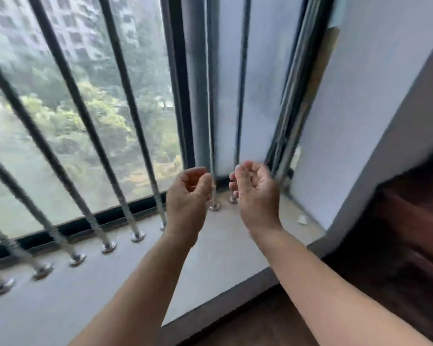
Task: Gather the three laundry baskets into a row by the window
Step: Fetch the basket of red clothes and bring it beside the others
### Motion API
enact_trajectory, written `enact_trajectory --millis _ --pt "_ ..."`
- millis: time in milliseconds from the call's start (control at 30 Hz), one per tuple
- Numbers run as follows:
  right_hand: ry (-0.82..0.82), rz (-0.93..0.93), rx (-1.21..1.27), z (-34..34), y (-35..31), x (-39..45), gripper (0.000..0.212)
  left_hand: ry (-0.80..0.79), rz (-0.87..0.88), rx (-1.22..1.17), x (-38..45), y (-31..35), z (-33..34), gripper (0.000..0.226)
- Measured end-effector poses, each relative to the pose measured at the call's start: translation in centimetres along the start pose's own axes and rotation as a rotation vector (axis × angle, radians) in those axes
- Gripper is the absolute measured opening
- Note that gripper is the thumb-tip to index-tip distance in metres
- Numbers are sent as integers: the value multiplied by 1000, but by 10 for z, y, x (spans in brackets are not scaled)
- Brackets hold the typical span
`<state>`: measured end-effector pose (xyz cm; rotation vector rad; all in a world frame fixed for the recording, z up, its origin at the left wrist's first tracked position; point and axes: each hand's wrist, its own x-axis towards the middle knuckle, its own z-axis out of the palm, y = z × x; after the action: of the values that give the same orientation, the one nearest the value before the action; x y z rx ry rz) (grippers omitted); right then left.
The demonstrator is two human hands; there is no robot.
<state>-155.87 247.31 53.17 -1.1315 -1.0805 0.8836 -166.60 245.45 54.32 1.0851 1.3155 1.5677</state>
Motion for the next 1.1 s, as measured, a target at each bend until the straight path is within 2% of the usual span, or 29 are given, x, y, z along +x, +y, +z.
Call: enact_trajectory --millis 300,367,567,700,900,1100 --pt "550 8 -39 -201 -6 54 25 -477 -64 -54 -12 -13 229 9" --pt "652 26 -59 -233 -8 59 20 -569 -83 -75 -16 -16 263 9" --pt "963 28 -104 -339 -15 53 23 -861 -91 -79 -52 -27 377 8" --pt "1182 0 -143 -417 -22 23 25 -1082 -129 -75 -117 -41 449 8" --pt "1460 -58 -178 -547 -33 -56 19 -1389 -161 -69 -257 -50 544 8" --pt "1631 -68 -207 -669 -66 -136 6 -1570 -150 -115 -397 -24 628 5"
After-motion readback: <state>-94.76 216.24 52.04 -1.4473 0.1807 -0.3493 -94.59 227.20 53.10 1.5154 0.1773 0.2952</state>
